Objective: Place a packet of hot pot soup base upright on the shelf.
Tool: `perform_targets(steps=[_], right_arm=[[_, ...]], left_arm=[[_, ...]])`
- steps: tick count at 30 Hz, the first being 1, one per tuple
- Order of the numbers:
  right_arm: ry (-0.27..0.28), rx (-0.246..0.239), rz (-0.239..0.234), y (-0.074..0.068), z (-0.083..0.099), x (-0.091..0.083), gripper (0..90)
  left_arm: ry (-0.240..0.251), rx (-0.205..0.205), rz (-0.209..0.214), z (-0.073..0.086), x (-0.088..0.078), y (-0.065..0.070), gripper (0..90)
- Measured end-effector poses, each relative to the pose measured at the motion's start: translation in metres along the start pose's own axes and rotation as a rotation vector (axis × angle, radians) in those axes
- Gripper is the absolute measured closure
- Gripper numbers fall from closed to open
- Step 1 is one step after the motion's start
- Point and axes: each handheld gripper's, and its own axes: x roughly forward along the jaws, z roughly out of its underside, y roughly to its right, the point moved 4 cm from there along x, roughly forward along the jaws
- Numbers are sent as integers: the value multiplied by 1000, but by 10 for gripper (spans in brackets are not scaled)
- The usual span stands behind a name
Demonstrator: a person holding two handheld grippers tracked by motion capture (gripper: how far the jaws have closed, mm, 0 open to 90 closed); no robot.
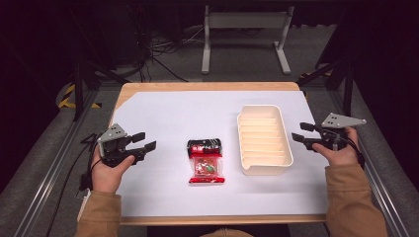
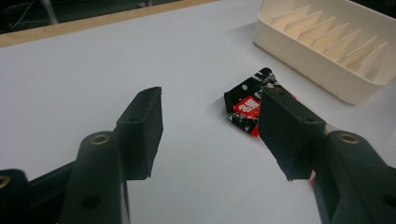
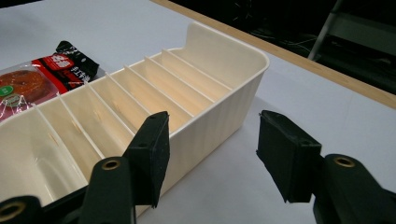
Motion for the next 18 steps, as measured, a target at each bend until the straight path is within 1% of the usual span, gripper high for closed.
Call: perform_targets(steps=[1,4,5,6,8,10,11,14,15,16,18], right_arm=[[1,-3,1,0,0,0,441],[13,-8,-5,-3,-2,0,441],[16,-10,-3,-3,-3,-1,441],[17,-10,0,-4,-3,-2,441],[17,-6,-2,-4,-3,-3,449],[14,-1,-4,-4,-2,-5,467],[14,-1,-4,-4,-2,-5,467],[21,10,-17,-4,-2,-6,468],[21,23,-27,-4,-1,-6,466],[29,46,-47,-5,-1,-6,469],[37,57,-60,-5,-1,-7,478]], left_arm=[[0,-1,4,-1,0,2,416],[-1,19,9,-6,2,6,410],[-1,19,9,-6,2,6,408],[-8,30,13,-9,6,8,406],[-9,38,19,-12,10,10,405],[-12,41,28,-17,15,13,402],[-12,41,28,-17,15,13,402],[-13,51,42,-25,22,18,399],[-7,58,44,-27,25,20,398],[-12,62,50,-28,26,20,396],[-15,68,50,-30,31,21,391]])
